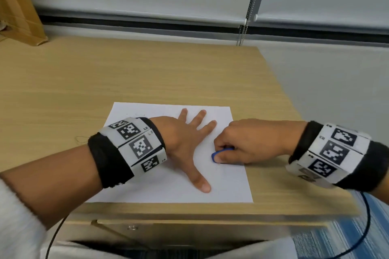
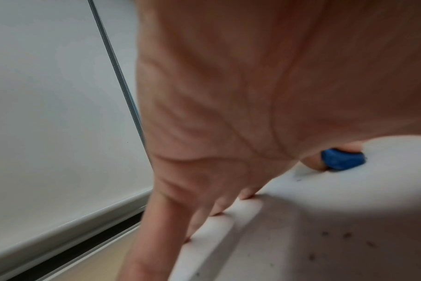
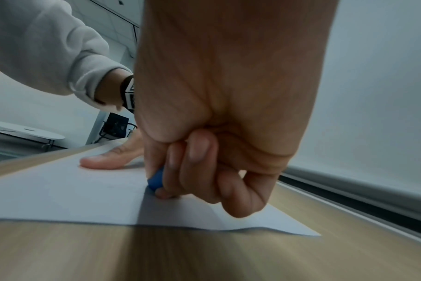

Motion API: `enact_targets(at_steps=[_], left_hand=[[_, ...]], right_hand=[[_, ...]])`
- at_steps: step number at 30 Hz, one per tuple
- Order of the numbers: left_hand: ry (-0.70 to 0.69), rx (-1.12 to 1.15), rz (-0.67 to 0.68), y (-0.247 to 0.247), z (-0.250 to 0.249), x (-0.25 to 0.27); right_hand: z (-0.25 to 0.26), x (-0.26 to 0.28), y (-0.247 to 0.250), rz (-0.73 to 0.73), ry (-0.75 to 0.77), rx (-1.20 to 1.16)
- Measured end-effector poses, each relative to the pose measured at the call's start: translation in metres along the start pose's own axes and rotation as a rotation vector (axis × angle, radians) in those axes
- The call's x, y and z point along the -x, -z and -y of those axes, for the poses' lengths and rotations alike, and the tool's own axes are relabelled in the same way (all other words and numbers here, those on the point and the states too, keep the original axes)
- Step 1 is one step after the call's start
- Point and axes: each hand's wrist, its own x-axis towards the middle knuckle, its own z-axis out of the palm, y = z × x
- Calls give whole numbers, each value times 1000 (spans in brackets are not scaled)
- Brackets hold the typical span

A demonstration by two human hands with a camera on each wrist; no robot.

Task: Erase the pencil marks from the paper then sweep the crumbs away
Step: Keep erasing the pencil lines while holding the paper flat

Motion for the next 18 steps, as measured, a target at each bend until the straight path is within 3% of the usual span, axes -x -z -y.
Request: enact_targets(at_steps=[6, 11, 16, 18], left_hand=[[28, -13, 20, 2, -3, -3], [32, -7, 14, 2, -1, -3], [45, -20, 37, 2, -2, -4], [46, -25, 37, 3, -3, -3]], right_hand=[[17, 8, -12, 31, 83, 21], [3, 3, 1, -6, -7, 17], [24, 19, -17, 16, 68, 58], [17, 18, -11, 3, 24, 50]])
